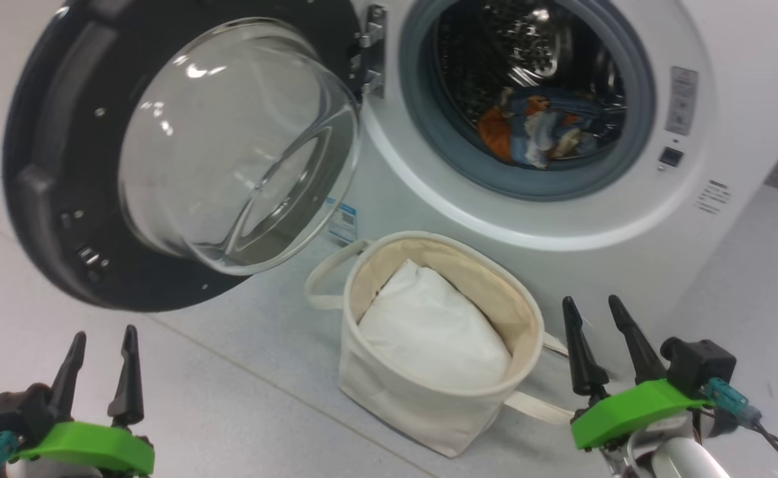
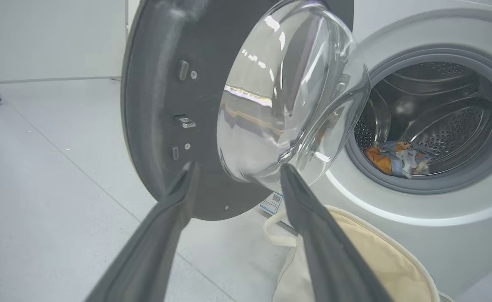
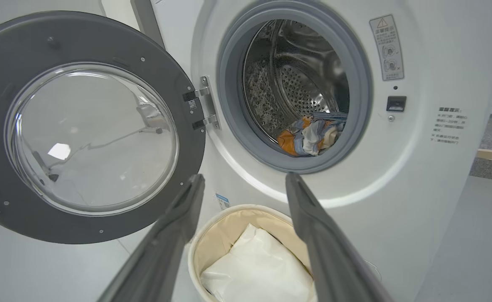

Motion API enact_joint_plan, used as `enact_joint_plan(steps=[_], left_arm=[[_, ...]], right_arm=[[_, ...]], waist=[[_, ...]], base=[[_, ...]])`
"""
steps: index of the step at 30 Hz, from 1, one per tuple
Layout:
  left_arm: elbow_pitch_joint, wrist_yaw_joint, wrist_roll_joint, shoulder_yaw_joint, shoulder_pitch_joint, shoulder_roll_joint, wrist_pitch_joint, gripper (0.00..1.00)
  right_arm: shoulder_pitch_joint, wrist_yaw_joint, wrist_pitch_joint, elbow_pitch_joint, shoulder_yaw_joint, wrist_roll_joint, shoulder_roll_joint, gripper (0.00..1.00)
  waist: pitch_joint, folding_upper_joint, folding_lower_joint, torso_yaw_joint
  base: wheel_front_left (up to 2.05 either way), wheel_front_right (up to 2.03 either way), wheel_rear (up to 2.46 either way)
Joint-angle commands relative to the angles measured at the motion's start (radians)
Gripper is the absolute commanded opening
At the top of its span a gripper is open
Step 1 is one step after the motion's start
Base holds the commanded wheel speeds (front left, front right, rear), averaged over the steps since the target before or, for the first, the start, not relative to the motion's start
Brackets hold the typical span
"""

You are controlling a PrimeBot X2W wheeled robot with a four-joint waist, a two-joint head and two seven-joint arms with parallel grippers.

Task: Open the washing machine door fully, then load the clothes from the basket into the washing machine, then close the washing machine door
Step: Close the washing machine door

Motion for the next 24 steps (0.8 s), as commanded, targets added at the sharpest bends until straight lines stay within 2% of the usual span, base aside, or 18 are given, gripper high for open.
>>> enact_joint_plan(steps=[1, 11, 24], left_arm=[[-0.042, -0.004, 0.011, 0.042, -0.029, 0.025, -0.009, 1.0], [-0.1, -0.005, 0.018, 0.08, -0.003, 0.009, -0.009, 1.0], [-0.114, -0.007, 0.033, 0.084, 0.01, 0.001, -0.009, 1.0]], right_arm=[[-0.023, 0.001, -0.012, -0.043, 0.025, 0.008, 0.0, 1.0], [-0.075, 0.001, -0.012, -0.025, 0.081, 0.022, -0.011, 1.0], [-0.089, 0.001, -0.012, 0.0, 0.107, 0.037, -0.013, 1.0]], waist=[[0.006, 0.0, 0.0001, 0.021], [0.036, 0.0, 0.0001, 0.048], [0.033, 0.0, 0.0001, 0.045]], base=[[0.0, 0.0, 0.0], [0.0, 0.0, 0.0], [0.0, 0.0, 0.0]])
